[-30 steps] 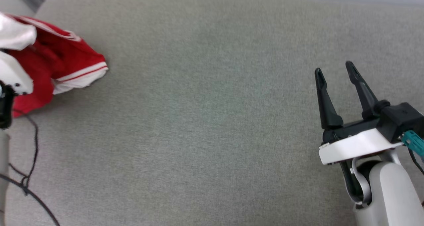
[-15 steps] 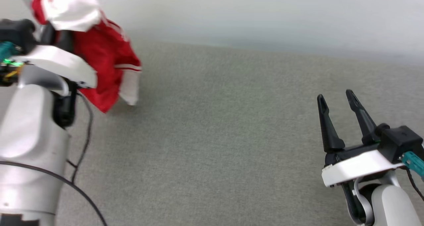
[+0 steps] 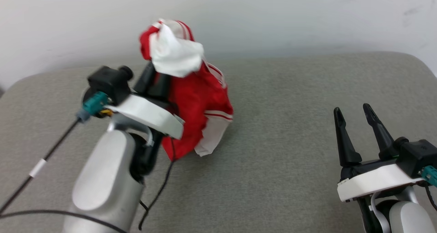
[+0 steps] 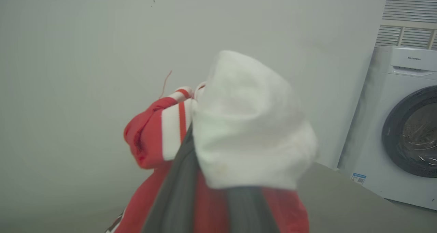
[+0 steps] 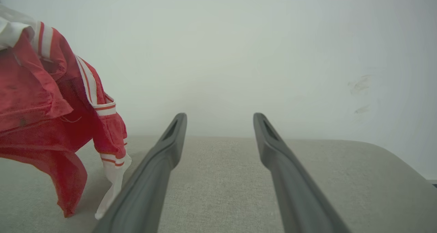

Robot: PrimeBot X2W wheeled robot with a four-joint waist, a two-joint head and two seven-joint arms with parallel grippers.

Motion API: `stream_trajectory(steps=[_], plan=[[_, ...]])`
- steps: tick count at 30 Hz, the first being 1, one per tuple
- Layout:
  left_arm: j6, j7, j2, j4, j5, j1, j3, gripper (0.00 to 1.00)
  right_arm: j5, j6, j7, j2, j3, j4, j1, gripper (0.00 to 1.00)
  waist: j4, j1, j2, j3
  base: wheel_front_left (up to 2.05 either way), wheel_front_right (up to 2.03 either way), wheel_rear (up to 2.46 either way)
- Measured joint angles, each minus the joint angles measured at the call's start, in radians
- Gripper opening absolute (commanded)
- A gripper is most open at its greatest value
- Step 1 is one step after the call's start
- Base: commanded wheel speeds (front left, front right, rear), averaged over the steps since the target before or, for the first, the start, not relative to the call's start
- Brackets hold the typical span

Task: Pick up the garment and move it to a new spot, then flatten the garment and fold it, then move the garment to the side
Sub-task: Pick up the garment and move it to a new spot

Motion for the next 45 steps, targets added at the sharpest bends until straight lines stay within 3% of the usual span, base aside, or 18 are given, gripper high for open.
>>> stream_trajectory(steps=[5, 11, 12, 21, 22, 23, 24, 32, 40, 45], plan=[[-0.009, 0.031, -0.041, -0.083, 0.005, 0.101, -0.095, 0.00, 0.006, 0.000, 0.004, 0.000, -0.003, -0.017, -0.001, 1.00, -0.061, 0.0001, 0.0000, 0.041, 0.00, 0.00, 0.00], [-0.029, 0.078, -0.039, -0.093, 0.039, 0.204, -0.223, 0.00, 0.008, 0.000, -0.004, 0.000, -0.012, -0.030, -0.013, 1.00, -0.096, 0.0002, 0.0000, 0.121, 0.00, 0.00, 0.00], [-0.044, 0.114, -0.026, -0.066, 0.064, 0.235, -0.305, 0.00, 0.010, 0.000, -0.007, 0.000, -0.012, -0.029, -0.022, 1.00, -0.099, 0.0002, 0.0000, 0.156, 0.00, 0.00, 0.00], [-0.063, 0.162, 0.012, -0.015, 0.096, 0.252, -0.466, 0.00, 0.015, 0.000, -0.018, 0.000, -0.007, -0.013, -0.051, 1.00, -0.063, 0.0002, 0.0000, 0.195, 0.00, 0.00, 0.00], [-0.063, 0.161, 0.012, -0.012, 0.096, 0.248, -0.477, 0.35, 0.014, 0.000, -0.018, 0.000, -0.009, -0.010, -0.055, 1.00, -0.058, 0.0002, 0.0000, 0.193, 0.00, 0.00, 0.00], [-0.065, 0.151, 0.012, -0.012, 0.095, 0.244, -0.484, 0.80, 0.013, 0.000, -0.018, 0.000, -0.008, -0.007, -0.058, 1.00, -0.054, 0.0002, 0.0000, 0.190, 0.00, 0.00, 0.00], [-0.066, 0.137, 0.012, -0.015, 0.095, 0.238, -0.487, 1.00, 0.010, 0.000, -0.018, 0.000, -0.008, -0.005, -0.058, 1.00, -0.051, 0.0003, 0.0000, 0.184, 0.00, 0.00, 0.00], [-0.030, 0.033, 0.005, -0.071, 0.095, 0.221, -0.449, 1.00, 0.002, 0.000, -0.013, 0.000, -0.007, 0.009, -0.043, 1.00, -0.029, 0.0002, 0.0000, 0.111, 0.00, 0.00, 0.00], [0.091, -0.038, 0.020, -0.135, 0.064, 0.246, -0.317, 1.00, 0.000, 0.000, 0.008, 0.000, -0.012, 0.006, 0.003, 1.00, -0.002, 0.0002, 0.0000, 0.039, 0.00, 0.00, 0.00], [0.171, -0.054, 0.064, -0.139, 0.033, 0.298, -0.211, 1.00, 0.000, 0.000, 0.019, 0.000, -0.013, -0.004, 0.028, 1.00, 0.007, 0.0002, 0.0000, 0.008, 0.00, 0.00, 0.00]])
